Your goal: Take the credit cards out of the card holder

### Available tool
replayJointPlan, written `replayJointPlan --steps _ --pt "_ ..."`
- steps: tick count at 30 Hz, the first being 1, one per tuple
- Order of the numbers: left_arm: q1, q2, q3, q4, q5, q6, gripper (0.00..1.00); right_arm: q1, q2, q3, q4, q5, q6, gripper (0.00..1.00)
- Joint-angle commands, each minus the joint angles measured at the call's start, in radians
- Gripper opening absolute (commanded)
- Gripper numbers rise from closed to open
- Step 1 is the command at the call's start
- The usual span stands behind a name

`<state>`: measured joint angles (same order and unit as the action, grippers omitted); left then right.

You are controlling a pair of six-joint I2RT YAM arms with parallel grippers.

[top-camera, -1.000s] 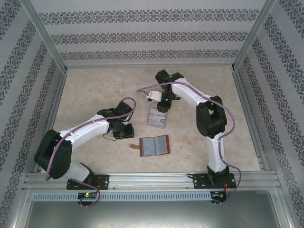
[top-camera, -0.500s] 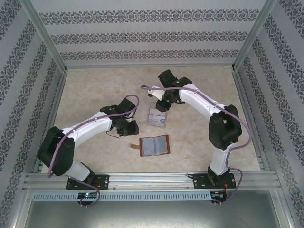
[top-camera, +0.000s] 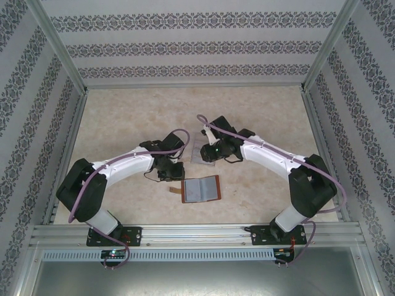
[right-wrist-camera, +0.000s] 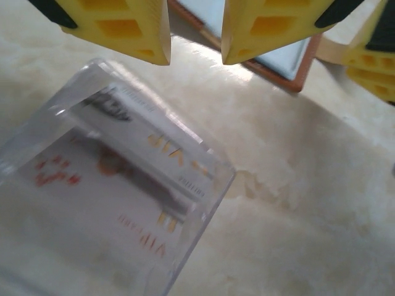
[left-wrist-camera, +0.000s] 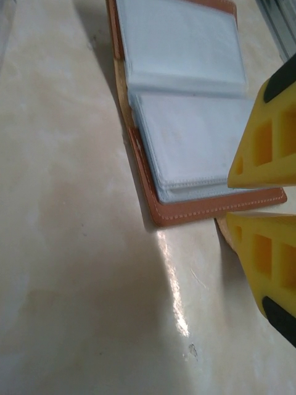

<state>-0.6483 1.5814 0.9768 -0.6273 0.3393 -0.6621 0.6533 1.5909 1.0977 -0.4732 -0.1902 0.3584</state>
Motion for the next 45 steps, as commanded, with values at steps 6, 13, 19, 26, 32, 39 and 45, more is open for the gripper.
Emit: replayJointPlan --steps 6,13,19,26,32,39,45 --pt "-0.014 -0.016 -0.095 0.008 -0.025 0.002 0.18 0.089 -0.049 -0.155 0.158 -0.076 0.393 0.30" --pt "-0.014 -0.005 -0.134 0.037 -0.023 0.002 0.17 0.164 -0.056 -0.202 0.158 -0.088 0.468 0.31" --pt "-0.013 0.006 -0.159 0.060 -0.009 -0.008 0.17 0.213 -0.054 -0.228 0.167 -0.092 0.509 0.32" --pt "-0.013 -0.011 -0.178 0.079 0.025 -0.026 0.17 0.258 0.001 -0.197 0.123 -0.077 0.516 0.35" --pt "-0.014 -0.032 -0.203 0.089 0.037 -0.037 0.17 0.299 0.052 -0.162 0.143 -0.070 0.546 0.35" --pt "-0.013 -0.048 -0.226 0.095 0.047 -0.041 0.17 0.327 0.115 -0.133 0.162 -0.080 0.556 0.35" --pt "-0.013 -0.063 -0.234 0.092 0.044 -0.045 0.17 0.328 0.127 -0.132 0.087 -0.023 0.540 0.34"
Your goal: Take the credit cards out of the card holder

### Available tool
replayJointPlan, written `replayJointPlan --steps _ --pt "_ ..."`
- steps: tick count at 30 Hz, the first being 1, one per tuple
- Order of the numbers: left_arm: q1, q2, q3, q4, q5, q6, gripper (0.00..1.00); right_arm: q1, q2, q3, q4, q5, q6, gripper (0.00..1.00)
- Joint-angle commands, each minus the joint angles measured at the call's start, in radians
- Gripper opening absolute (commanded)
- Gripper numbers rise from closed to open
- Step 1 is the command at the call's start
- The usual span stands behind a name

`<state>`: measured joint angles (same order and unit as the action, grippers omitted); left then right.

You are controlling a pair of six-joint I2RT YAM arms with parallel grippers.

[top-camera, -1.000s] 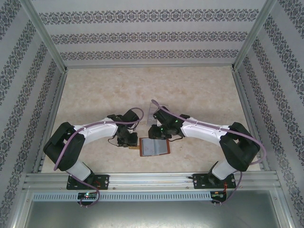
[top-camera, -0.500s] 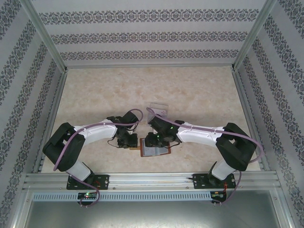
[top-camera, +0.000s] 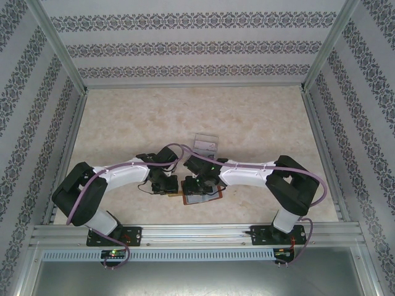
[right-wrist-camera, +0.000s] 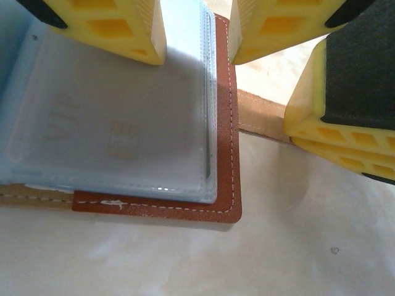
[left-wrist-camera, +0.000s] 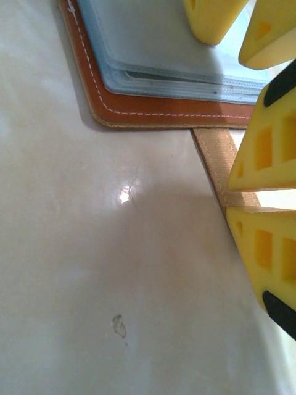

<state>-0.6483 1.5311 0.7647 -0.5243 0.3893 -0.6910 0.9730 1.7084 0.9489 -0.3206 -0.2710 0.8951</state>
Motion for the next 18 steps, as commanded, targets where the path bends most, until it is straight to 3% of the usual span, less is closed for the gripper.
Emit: replayJointPlan --steps 1,11,18 --pt "-0.013 -0.012 -0.021 -0.011 -0.007 -0.015 0.17 0.009 0.006 0.021 -0.087 0.075 -0.002 0.35" --pt "-0.013 0.000 -0.011 -0.011 -0.005 -0.011 0.17 0.017 0.008 0.072 -0.251 0.193 -0.039 0.40" --pt "-0.013 0.006 -0.001 -0.014 -0.002 -0.010 0.17 0.045 0.024 0.158 -0.406 0.331 -0.065 0.50"
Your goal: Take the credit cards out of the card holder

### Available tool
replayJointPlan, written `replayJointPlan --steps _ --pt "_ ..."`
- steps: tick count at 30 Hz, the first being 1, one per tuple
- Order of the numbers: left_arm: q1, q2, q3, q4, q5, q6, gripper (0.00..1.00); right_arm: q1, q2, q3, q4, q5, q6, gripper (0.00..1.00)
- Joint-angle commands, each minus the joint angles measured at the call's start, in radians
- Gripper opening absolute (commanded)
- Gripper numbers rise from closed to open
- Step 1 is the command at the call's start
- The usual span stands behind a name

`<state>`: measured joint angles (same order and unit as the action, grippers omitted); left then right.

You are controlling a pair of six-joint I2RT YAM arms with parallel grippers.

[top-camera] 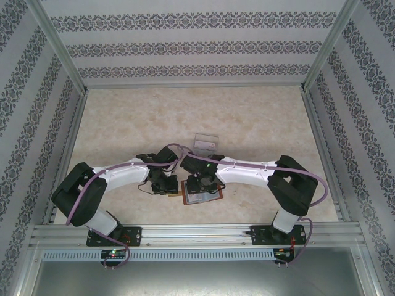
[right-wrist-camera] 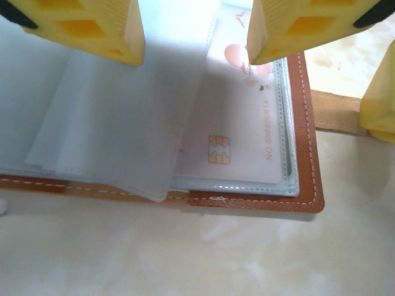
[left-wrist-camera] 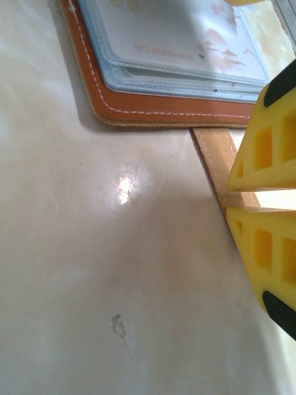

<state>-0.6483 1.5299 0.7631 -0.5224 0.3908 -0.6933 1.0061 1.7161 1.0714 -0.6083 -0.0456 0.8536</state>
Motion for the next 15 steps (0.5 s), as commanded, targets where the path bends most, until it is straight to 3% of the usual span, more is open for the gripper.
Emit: replayJointPlan --steps 1,6,15 --pt "-0.013 0.008 0.003 -0.020 -0.004 -0.008 0.17 0.012 0.018 0.045 -0.136 0.118 -0.025 0.51" --pt "-0.014 0.007 0.011 -0.034 -0.011 -0.001 0.17 0.020 0.019 0.075 -0.210 0.181 -0.035 0.57" --pt "-0.013 0.012 0.014 -0.026 -0.007 -0.007 0.17 0.022 0.008 0.056 -0.255 0.232 -0.043 0.58"
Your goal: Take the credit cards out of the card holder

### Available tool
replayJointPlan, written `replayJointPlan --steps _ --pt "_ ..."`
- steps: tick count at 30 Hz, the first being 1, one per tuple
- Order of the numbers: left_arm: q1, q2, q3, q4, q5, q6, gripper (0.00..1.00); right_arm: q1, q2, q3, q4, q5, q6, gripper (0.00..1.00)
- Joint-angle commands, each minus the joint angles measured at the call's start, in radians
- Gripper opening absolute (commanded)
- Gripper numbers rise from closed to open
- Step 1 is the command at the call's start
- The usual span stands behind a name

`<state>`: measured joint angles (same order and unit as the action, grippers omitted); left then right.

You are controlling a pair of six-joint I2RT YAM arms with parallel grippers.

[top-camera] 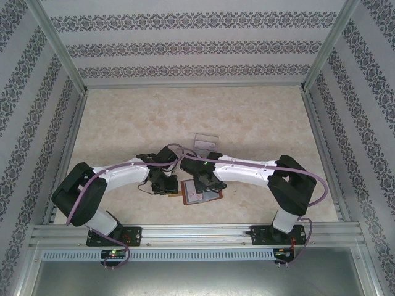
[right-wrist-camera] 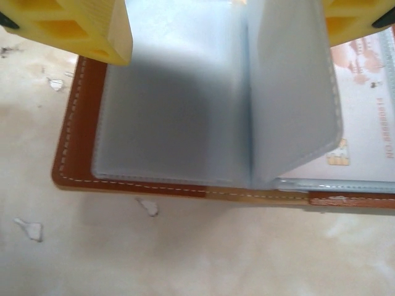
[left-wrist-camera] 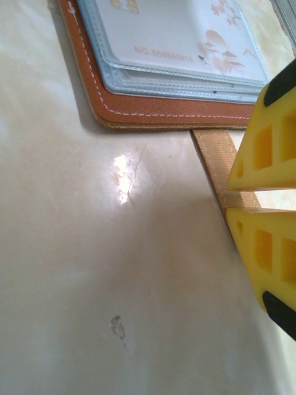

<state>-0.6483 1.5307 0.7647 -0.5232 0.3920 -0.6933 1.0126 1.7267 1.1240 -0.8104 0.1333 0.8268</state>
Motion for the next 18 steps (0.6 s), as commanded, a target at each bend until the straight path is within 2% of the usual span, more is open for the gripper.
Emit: replayJointPlan --steps 1,12,18 --pt "-0.013 0.012 0.012 -0.027 -0.008 -0.005 0.17 0.015 0.001 0.003 -0.054 0.052 -0.017 0.58" --pt "-0.013 0.016 0.017 -0.029 -0.007 -0.004 0.17 0.014 0.021 -0.021 -0.052 0.060 -0.043 0.66" --pt "-0.013 0.019 0.019 -0.031 -0.008 -0.003 0.17 0.008 0.034 -0.036 -0.057 0.071 -0.044 0.66"
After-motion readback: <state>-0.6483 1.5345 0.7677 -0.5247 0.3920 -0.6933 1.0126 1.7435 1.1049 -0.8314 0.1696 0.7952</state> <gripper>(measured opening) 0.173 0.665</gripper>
